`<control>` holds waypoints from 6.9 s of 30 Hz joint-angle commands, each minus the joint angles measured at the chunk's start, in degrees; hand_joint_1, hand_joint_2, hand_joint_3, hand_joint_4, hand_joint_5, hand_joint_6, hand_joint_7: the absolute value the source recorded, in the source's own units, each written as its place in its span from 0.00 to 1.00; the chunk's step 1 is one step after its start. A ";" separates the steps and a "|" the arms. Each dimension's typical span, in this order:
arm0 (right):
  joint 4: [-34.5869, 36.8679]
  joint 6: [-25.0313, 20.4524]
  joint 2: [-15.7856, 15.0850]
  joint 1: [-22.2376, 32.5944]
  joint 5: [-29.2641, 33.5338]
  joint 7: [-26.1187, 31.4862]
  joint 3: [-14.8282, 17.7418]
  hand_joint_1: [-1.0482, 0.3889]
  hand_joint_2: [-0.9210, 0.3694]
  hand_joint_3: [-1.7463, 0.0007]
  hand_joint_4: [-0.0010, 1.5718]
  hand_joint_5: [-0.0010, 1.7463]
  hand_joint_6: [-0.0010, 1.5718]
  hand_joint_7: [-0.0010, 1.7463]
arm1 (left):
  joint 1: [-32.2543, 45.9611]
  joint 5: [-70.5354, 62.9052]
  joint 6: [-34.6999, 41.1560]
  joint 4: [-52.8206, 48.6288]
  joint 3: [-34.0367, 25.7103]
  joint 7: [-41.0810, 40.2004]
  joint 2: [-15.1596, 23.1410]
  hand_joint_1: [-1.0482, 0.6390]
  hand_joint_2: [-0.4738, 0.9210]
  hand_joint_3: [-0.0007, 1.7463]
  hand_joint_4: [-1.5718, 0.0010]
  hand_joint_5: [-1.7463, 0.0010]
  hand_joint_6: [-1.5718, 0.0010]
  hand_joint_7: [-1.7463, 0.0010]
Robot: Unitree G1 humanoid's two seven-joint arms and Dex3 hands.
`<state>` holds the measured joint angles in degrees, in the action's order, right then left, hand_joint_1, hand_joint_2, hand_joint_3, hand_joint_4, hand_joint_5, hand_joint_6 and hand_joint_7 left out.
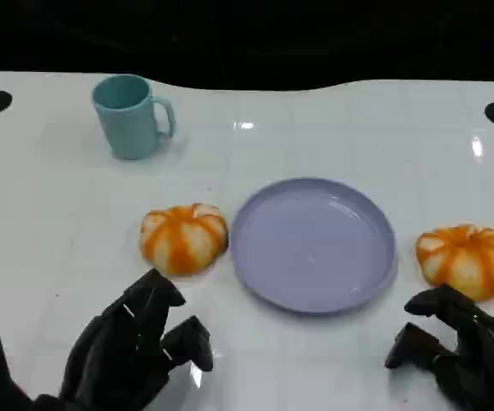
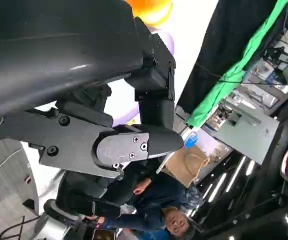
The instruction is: Grasp the bread from the table and place it into the plate.
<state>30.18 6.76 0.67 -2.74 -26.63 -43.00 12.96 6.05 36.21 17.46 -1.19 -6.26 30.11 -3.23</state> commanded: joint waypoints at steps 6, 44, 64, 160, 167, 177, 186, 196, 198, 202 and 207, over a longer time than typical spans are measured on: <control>0.59 1.10 -1.00 0.00 0.02 0.07 0.51 0.37 0.00 0.87 0.43 0.84 0.39 0.66 | -0.14 -0.01 -0.48 -0.28 -0.24 0.95 0.82 0.28 1.00 0.20 0.51 0.00 0.66 0.00; 2.30 2.34 -0.52 -1.39 0.39 2.16 0.26 0.37 0.00 0.87 0.44 0.84 0.40 0.67 | -13.65 -40.66 -34.06 -5.65 9.87 -8.11 13.93 0.35 1.00 0.09 0.81 0.57 0.70 0.96; 1.15 1.28 -0.13 -0.75 -0.57 1.27 0.41 0.37 0.00 0.88 0.45 0.84 0.40 0.67 | -27.38 -88.57 -24.52 -4.87 26.26 -18.31 26.16 0.34 0.92 0.00 0.99 0.96 0.92 1.00; 3.21 2.82 -0.52 -1.22 -0.40 -0.49 0.53 0.38 0.00 0.87 0.42 0.86 0.38 0.68 | -60.24 -73.14 -47.31 -69.06 35.87 -50.29 1.16 0.52 0.74 0.68 0.41 0.00 0.54 0.00; 3.19 2.46 -0.35 -1.18 -0.73 -0.73 0.61 0.38 0.00 0.87 0.43 0.84 0.38 0.68 | -61.73 -74.91 -45.25 -70.00 37.82 -49.93 -0.74 0.52 0.75 0.65 0.42 0.00 0.55 0.00; 3.10 2.84 -0.17 -1.15 -0.44 -0.38 0.52 0.38 0.00 0.87 0.44 0.84 0.39 0.68 | -64.69 -75.40 -41.16 -68.85 39.57 -38.31 0.06 0.39 0.99 0.15 0.68 0.34 0.58 0.89; 2.95 2.76 -0.25 -1.09 -0.33 -0.24 0.54 0.38 0.00 0.87 0.43 0.84 0.38 0.68 | -67.13 -76.68 -36.91 -67.26 41.94 -26.64 1.51 0.07 1.00 0.38 0.94 0.94 0.89 1.00; 2.93 1.96 -0.39 -1.23 -0.66 -0.38 0.66 0.38 0.00 0.87 0.43 0.84 0.38 0.67 | -66.80 -75.07 -37.45 -65.97 40.87 -22.71 3.32 0.00 1.00 0.47 0.99 0.96 0.92 1.00; 3.11 1.71 -0.48 -1.37 -0.94 -0.83 0.75 0.39 0.00 0.87 0.43 0.84 0.38 0.67 | -66.56 -74.67 -37.85 -65.38 40.50 -22.42 3.80 0.00 1.00 0.48 0.99 0.96 0.93 1.00; 3.19 2.19 -0.69 -1.37 -0.35 -0.62 0.60 0.38 0.00 0.86 0.43 0.84 0.38 0.67 | -65.35 -71.91 -39.24 -63.65 38.29 -21.15 5.17 0.00 1.00 0.48 0.99 0.95 0.92 1.00; 3.18 2.14 -0.56 -1.36 -0.75 -0.97 0.77 0.38 0.00 0.87 0.43 0.84 0.38 0.67 | -63.67 -68.41 -41.15 -61.56 35.64 -18.67 6.74 0.00 1.00 0.46 0.99 0.95 0.94 1.00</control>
<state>32.72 9.23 0.82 -4.41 -26.96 -43.91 13.18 -59.06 -33.35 -23.09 -63.79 30.37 10.06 2.17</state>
